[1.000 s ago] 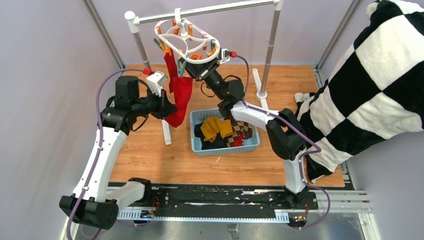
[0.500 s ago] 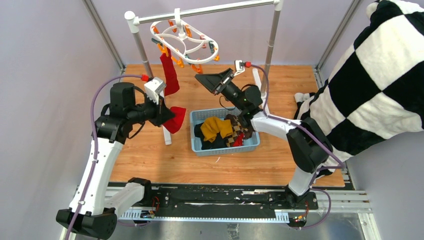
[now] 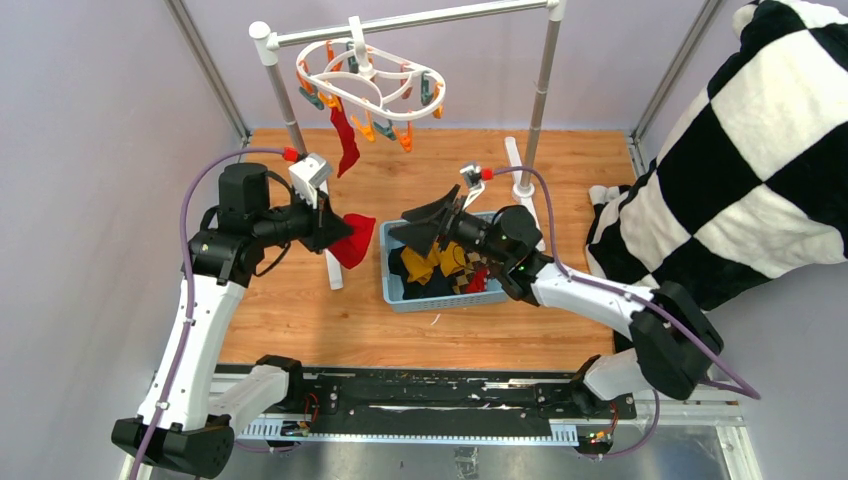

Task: Remove the socks clipped to the hanger
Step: Place the sock in the bin, then remove the sock from the hanger.

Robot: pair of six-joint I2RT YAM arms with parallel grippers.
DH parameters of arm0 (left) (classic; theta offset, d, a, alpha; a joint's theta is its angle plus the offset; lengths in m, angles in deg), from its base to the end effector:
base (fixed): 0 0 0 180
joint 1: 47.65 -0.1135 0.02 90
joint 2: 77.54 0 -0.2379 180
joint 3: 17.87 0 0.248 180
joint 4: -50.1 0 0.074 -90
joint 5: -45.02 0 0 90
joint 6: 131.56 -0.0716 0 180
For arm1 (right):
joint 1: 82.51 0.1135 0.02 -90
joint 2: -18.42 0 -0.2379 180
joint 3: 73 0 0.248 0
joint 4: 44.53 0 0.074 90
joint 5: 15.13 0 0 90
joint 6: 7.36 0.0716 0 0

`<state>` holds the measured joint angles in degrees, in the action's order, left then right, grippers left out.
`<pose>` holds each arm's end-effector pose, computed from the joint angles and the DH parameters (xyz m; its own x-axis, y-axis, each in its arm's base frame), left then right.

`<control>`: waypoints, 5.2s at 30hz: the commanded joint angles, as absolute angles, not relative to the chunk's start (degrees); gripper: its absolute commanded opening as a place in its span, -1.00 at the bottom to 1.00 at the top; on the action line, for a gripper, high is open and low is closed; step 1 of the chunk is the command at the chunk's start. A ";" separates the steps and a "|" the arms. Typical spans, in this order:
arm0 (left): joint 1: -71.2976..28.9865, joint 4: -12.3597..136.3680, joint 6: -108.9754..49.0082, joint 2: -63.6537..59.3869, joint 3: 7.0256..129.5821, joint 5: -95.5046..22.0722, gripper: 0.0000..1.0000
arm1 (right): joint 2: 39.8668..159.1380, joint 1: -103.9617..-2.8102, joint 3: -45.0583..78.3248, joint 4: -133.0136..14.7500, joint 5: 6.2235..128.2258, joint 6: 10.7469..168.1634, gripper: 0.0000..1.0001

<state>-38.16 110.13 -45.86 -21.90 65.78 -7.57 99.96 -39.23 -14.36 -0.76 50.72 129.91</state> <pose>0.2055 -0.0785 0.3570 -0.4736 0.1395 -0.8696 0.6764 0.6900 -0.2576 0.2301 0.2569 0.3019 -0.4880 0.4612 -0.7411 -0.8038 0.0935 0.5875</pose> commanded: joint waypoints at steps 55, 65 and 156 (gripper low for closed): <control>-60.14 113.37 -43.59 -18.52 67.15 -6.43 0.99 | 99.36 -45.53 -1.95 -62.21 52.69 102.07 0.15; -60.13 112.18 -42.51 -20.15 68.31 -10.03 0.99 | 108.65 -42.07 -1.09 -55.26 48.08 107.14 -0.25; -50.75 123.52 -54.93 -19.31 71.56 18.37 -1.00 | 111.79 -36.12 10.00 -7.19 45.72 137.78 0.32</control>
<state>-51.14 123.35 -55.21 -18.58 72.45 19.84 116.18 -35.38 11.30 -3.25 39.16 141.62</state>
